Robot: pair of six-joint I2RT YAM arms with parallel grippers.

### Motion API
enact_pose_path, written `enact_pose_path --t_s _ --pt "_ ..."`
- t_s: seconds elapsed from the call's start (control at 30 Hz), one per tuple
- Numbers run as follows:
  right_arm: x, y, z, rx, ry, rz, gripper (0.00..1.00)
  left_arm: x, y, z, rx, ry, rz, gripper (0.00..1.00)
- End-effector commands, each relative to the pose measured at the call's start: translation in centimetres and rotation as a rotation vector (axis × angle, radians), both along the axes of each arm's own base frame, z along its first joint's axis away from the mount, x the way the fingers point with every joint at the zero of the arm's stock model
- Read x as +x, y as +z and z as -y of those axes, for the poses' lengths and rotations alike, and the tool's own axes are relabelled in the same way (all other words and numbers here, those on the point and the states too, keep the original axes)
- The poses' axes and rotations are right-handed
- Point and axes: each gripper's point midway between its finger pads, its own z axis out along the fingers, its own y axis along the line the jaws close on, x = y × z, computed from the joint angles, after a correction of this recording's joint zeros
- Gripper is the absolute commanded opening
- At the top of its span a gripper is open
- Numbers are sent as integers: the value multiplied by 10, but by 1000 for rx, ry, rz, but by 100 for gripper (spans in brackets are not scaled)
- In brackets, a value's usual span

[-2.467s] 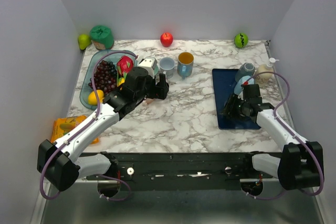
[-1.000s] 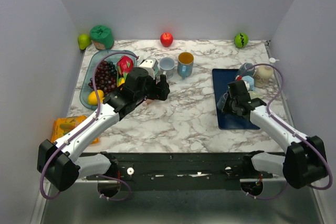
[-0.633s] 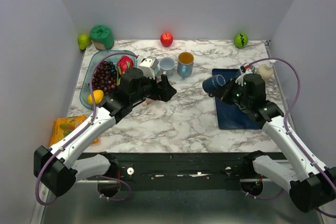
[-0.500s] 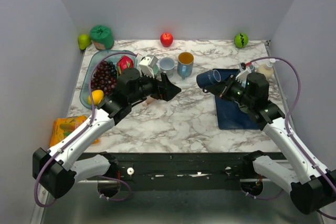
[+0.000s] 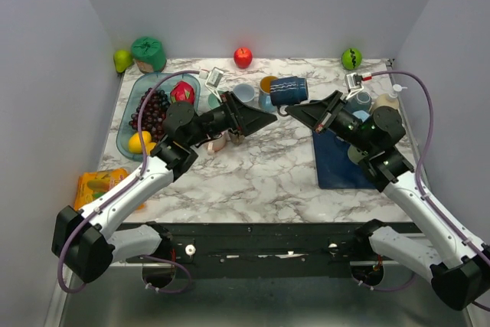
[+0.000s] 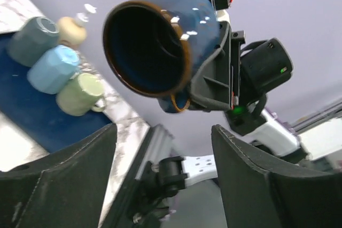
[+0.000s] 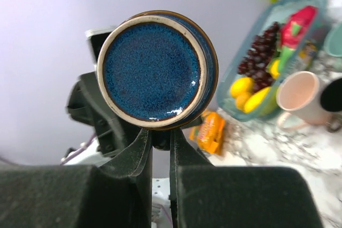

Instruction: Turn the mug right side up

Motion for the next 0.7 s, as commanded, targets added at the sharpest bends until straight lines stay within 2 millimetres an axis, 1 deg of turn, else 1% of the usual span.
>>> enact_pose_path --t_s 0.0,0.13,0.17,0.23,0.27,0.33,0.37,0.47,0.5,0.53,0.6,0.67 --pt "-21 59 -7 130 66 158 1 -14 41 5 -143 -102 9 77" --pt "-24 60 -12 153 89 157 1 -15 52 3 -174 -99 23 72" --pt "-24 60 -14 155 95 157 1 -14 55 3 -178 -98 25 68" --pt "-25 61 -16 163 103 156 1 -15 60 2 -192 -99 29 65" --pt "-27 61 -18 164 112 161 1 -13 58 3 -191 -100 24 61" --pt "-27 60 -20 169 116 160 1 -12 60 3 -199 -97 26 55" --pt "-28 60 -21 171 120 161 1 -12 60 4 -204 -101 16 48" --pt "-29 58 -23 171 128 160 1 -11 64 5 -218 -106 16 41" --pt "-29 57 -25 171 133 162 1 -10 65 5 -219 -107 17 35" --pt "-29 56 -25 172 135 160 1 -10 64 6 -221 -106 14 31" --pt "-30 55 -27 168 143 163 1 -8 65 6 -225 -102 8 26" --pt "-30 51 -30 157 147 160 1 -5 65 6 -229 -91 1 26"
